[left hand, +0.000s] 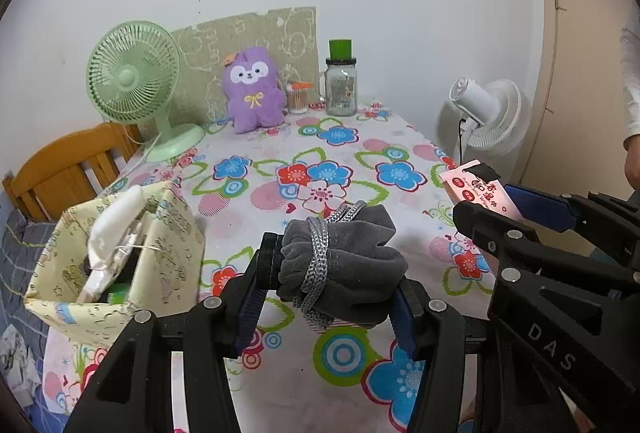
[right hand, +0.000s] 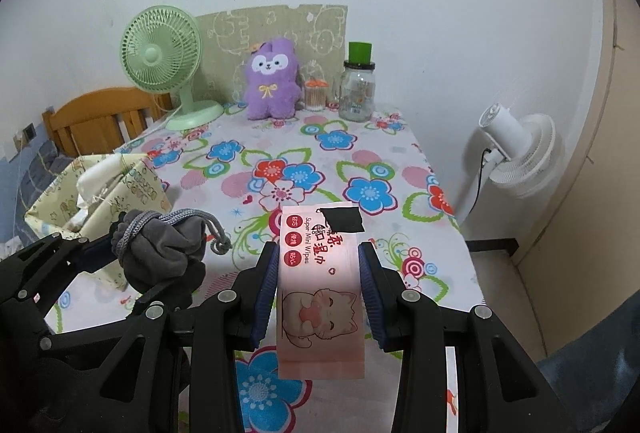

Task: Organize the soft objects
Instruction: 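Lift the grey pouch with the left gripper while the right lifts the wipes packet, then carry the pouch with the left gripper while the right carries the wipes packet over the box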

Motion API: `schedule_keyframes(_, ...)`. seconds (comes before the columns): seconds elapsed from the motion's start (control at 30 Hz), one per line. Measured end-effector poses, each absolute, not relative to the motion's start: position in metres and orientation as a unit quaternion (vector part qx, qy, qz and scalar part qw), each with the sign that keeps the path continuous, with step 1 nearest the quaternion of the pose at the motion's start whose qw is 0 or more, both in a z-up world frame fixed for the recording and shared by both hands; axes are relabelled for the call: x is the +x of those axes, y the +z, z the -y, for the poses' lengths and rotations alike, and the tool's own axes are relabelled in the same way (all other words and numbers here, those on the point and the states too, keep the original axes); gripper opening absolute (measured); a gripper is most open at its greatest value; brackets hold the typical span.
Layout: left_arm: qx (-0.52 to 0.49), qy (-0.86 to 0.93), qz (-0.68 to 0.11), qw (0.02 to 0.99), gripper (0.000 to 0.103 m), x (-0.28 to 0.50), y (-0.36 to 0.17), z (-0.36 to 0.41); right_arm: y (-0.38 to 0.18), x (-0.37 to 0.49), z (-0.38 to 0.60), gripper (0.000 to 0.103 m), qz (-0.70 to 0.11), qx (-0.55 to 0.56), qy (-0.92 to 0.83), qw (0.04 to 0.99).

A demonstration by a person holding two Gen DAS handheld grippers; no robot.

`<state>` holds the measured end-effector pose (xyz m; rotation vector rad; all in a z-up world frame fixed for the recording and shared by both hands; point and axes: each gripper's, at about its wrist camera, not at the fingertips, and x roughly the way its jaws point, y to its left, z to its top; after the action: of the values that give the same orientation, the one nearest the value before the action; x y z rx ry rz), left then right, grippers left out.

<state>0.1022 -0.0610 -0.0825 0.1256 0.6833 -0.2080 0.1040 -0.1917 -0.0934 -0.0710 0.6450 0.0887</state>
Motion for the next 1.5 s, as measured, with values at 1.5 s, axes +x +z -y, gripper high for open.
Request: schedule_keyframes(1.5, 0.031, -0.052, -0.321, 0.945, 0.057, 0.121, -0.054, -0.043, -0.063, 0.125, 0.082, 0.043, -0.296, -0.035, 0.103, 0.949)
